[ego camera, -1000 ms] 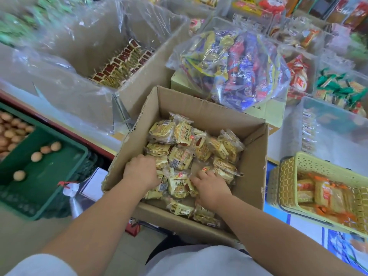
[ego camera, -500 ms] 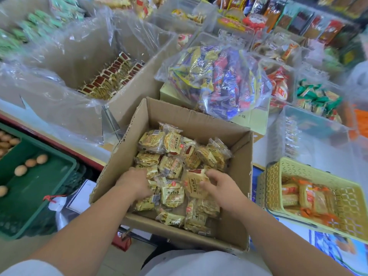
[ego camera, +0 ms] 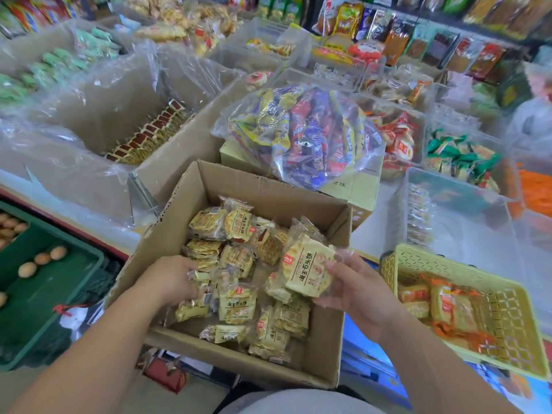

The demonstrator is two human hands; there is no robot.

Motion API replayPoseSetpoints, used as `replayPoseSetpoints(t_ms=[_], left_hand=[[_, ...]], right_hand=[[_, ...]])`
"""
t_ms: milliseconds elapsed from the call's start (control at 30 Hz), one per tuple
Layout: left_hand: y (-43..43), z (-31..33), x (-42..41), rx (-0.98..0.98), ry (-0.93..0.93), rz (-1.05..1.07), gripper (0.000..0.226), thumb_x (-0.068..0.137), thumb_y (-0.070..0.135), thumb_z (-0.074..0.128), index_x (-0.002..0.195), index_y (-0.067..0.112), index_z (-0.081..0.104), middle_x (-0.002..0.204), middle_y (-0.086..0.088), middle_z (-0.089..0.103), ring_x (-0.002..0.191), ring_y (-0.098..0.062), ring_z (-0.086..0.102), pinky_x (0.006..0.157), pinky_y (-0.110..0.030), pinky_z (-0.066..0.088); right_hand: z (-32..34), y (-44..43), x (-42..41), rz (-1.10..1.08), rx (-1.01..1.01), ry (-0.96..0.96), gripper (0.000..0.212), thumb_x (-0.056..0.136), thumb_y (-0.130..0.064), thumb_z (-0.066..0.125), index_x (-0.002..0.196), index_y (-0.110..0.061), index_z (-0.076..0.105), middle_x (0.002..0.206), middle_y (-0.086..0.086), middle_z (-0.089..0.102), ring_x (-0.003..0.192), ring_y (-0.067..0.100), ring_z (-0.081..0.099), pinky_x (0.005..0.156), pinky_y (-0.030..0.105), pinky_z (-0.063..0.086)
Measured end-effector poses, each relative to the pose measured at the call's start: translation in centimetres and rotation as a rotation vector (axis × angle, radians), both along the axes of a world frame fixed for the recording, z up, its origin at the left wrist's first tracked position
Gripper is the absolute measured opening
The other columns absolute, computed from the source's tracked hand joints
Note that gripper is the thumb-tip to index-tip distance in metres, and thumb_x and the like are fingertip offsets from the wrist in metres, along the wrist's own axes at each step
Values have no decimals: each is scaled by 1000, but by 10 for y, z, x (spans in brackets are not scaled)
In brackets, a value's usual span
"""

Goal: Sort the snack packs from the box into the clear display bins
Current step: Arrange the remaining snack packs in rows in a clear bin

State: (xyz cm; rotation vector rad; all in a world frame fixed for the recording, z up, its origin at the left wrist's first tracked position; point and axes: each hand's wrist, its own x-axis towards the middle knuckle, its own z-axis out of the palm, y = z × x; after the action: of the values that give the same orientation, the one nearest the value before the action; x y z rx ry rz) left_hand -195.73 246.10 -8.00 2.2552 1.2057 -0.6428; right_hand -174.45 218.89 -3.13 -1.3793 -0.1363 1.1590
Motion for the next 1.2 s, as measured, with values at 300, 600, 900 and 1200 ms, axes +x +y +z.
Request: replayPoseSetpoints(t_ms=[300, 600, 900, 1200], left_hand=[[-85, 81, 12, 129, -462, 438, 71, 68, 58, 87, 129, 30, 65, 112, 14, 64, 85, -5, 60, 67, -27, 45], [-251, 90, 141, -404, -1096, 960, 47, 59, 39, 86, 100, 37, 63, 73, 32, 71, 67, 13, 68, 61, -24, 51], [-336, 76, 237, -476, -942, 794, 24, 71, 30, 88, 75, 49, 75, 69, 31, 71, 63, 13, 67, 46, -4, 44], [-351, 64, 298, -457, -842, 662, 41, 67, 43, 96, 102, 42, 75, 101, 0, 80, 90, -24, 78, 76, -47, 64]], right_hand=[[20, -38, 82, 78, 105, -70, 26, 90, -24, 63, 113, -12, 65, 108, 16, 75, 95, 26, 73, 78, 42, 60], [23, -121, 163, 193, 198, 9, 23, 94, -36, 64, 111, -23, 71, 107, 7, 74, 90, 18, 70, 71, 31, 54], [-1, -176, 210, 64, -67, -296, 61, 80, -63, 72, 130, -41, 47, 115, -6, 66, 86, 10, 72, 64, 35, 60], [-7, -220, 244, 214, -134, -556, 74, 82, -85, 40, 142, -44, 49, 144, -29, 42, 133, -6, 40, 115, 43, 39]])
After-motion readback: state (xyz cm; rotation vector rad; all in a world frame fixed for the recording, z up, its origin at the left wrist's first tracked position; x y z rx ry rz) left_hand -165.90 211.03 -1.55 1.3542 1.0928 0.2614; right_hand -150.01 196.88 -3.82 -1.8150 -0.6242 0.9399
